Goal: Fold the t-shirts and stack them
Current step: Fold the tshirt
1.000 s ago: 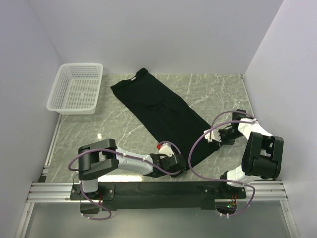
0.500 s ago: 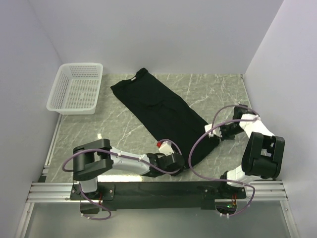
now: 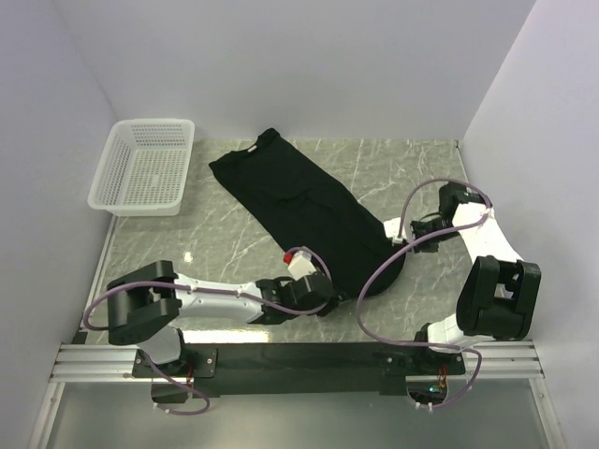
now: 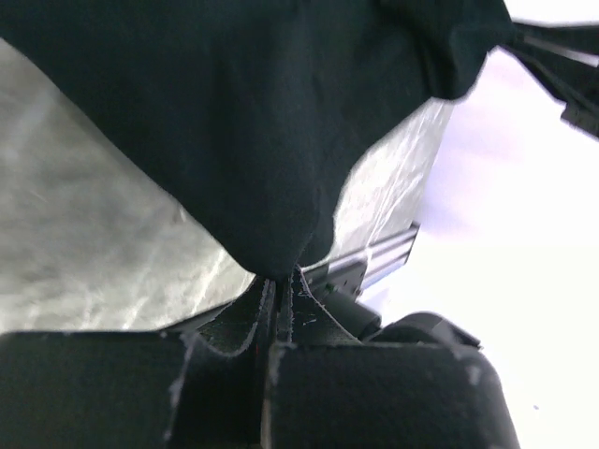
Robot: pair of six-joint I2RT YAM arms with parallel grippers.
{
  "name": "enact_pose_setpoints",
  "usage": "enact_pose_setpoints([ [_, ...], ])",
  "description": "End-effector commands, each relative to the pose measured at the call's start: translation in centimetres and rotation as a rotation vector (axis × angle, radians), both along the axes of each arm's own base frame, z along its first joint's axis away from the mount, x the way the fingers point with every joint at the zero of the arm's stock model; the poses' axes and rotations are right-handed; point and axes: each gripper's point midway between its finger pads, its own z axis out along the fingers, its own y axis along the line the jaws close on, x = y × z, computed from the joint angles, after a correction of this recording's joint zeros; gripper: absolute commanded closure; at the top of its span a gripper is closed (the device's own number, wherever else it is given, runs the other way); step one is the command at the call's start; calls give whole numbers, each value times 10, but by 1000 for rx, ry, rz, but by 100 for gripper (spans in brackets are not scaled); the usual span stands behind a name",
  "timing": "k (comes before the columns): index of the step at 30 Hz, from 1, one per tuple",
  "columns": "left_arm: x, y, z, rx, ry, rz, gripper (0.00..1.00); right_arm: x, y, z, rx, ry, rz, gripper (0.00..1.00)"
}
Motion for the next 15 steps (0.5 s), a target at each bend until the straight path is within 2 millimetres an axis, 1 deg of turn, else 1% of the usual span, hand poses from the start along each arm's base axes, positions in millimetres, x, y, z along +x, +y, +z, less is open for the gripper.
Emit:
enact_pose_setpoints([
  [1, 18, 10, 25, -65, -35, 43, 100, 19, 17, 28, 46, -48, -18, 100],
  [2, 25, 16, 28, -71, -39, 60, 100, 24, 18, 30, 48, -51, -25, 100],
  [3, 28, 18, 30, -76, -38, 64, 100, 33, 21, 34, 48, -45, -34, 100],
  [5, 38, 27, 34, -83, -47, 83, 100, 42, 24, 38, 59, -41, -46, 100],
  [7, 46, 32, 38, -90, -55, 91, 100, 55, 30, 43, 63, -37, -63, 100],
  [8, 55, 38, 42, -98, -60, 109, 100, 61, 32, 45, 65, -41, -67, 100],
  [9, 59, 40, 42, -97, -62, 113, 100, 70, 35, 48, 68, -38, -86, 100],
  [10, 62, 43, 44, -96, -68, 113, 100, 74, 41, 48, 68, -38, -77, 100],
  [11, 71, 48, 46, -99, -73, 132, 100, 78, 44, 44, 71, -13, -95, 100],
  [12, 75, 51, 48, -100, -77, 139, 100, 87, 47, 50, 75, -24, -98, 100],
  [13, 79, 54, 47, -93, -79, 139, 100, 91, 52, 51, 77, -25, -95, 100],
  [14, 87, 60, 48, -94, -82, 161, 100, 95, 52, 45, 83, 6, -123, 100],
  [15, 90, 64, 47, -85, -79, 168, 100, 103, 65, 51, 89, -7, -105, 100],
])
